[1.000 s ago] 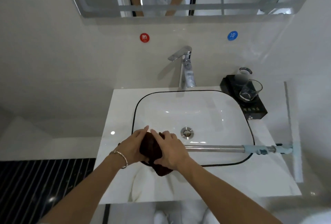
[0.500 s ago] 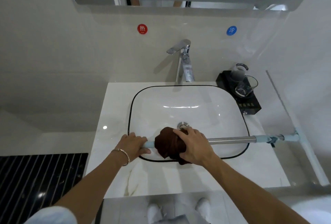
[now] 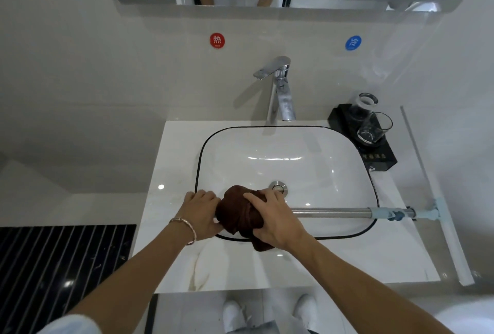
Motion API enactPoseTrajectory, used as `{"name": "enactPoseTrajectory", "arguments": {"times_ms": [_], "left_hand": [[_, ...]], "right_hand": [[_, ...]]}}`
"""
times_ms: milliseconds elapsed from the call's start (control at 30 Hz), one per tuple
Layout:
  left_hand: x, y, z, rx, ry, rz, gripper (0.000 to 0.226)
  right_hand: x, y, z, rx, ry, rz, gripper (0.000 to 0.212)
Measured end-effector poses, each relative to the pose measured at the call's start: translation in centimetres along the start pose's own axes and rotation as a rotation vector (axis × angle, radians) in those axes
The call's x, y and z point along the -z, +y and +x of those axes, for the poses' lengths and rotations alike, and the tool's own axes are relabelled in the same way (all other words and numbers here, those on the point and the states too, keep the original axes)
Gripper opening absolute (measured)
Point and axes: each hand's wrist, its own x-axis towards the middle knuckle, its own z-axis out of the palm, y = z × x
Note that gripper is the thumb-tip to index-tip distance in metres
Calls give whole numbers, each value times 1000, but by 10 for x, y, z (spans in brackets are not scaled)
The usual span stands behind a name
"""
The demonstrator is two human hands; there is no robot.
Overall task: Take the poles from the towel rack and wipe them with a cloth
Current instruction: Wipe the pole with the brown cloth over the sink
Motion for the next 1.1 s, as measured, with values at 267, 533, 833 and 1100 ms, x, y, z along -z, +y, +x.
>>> {"name": "enactPoseTrajectory", "arguments": {"times_ms": [267,533,833,1100], "left_hand": [[7,-8,9,-14,-17,-53,23],[-5,-1,9,63,54,73,21],[-5,5,9,129,59,103,21],[6,10,21,248,-108,87,36]], "right_hand": [[37,19,-6,-70,9,-87,78],[83,102,-51,-310,-43,-224,68],[80,94,-25,-358,-242,-320,88],[59,99,-36,-255,-89,-318,62]]}}
